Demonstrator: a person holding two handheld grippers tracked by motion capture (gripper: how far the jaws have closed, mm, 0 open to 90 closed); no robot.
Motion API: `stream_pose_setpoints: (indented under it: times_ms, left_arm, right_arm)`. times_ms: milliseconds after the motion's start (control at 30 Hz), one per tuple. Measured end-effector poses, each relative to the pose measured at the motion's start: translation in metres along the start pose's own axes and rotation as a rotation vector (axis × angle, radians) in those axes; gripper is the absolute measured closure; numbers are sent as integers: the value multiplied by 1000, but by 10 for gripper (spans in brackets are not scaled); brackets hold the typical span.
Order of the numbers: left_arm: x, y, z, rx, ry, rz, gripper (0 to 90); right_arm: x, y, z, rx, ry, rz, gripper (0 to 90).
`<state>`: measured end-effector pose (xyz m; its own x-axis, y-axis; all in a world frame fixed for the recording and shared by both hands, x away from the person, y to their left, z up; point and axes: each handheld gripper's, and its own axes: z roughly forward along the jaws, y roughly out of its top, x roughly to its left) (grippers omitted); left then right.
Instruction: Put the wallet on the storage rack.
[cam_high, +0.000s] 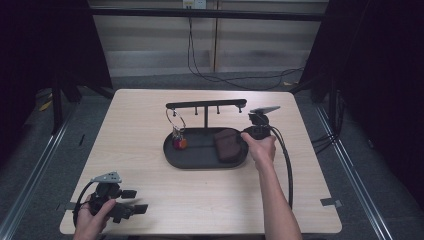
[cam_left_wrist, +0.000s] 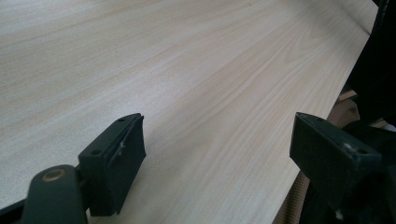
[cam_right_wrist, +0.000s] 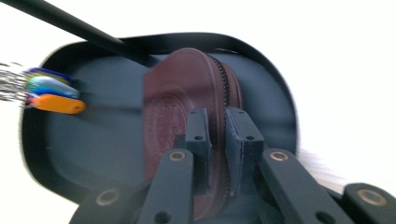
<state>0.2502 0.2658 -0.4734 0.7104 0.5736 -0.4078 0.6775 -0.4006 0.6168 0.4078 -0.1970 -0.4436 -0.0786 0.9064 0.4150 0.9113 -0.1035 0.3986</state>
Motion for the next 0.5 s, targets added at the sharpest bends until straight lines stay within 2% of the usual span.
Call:
stream_pose_setpoints:
  times_ms: [233, 367, 433, 467, 500]
  left_arm:
    - [0, 0, 1, 2, -5, -5, 181]
    - [-1, 0, 1, 1, -6, -6, 181]
    - [-1, 0, 0, -1, -9, -4, 182]
    - [-1, 0, 0, -7, -8, -4, 183]
    - [0, 0, -1, -8, -9, -4, 183]
  right_arm:
    - [-2, -1, -4, -5, -7, 1, 740]
    - [2, -2, -6, -7, 3, -18, 648]
    - [4, -3, -7, -15, 3, -32, 572]
    - [4, -5, -7, -14, 19, -47, 525]
    - [4, -5, -7, -14, 19, -47, 525]
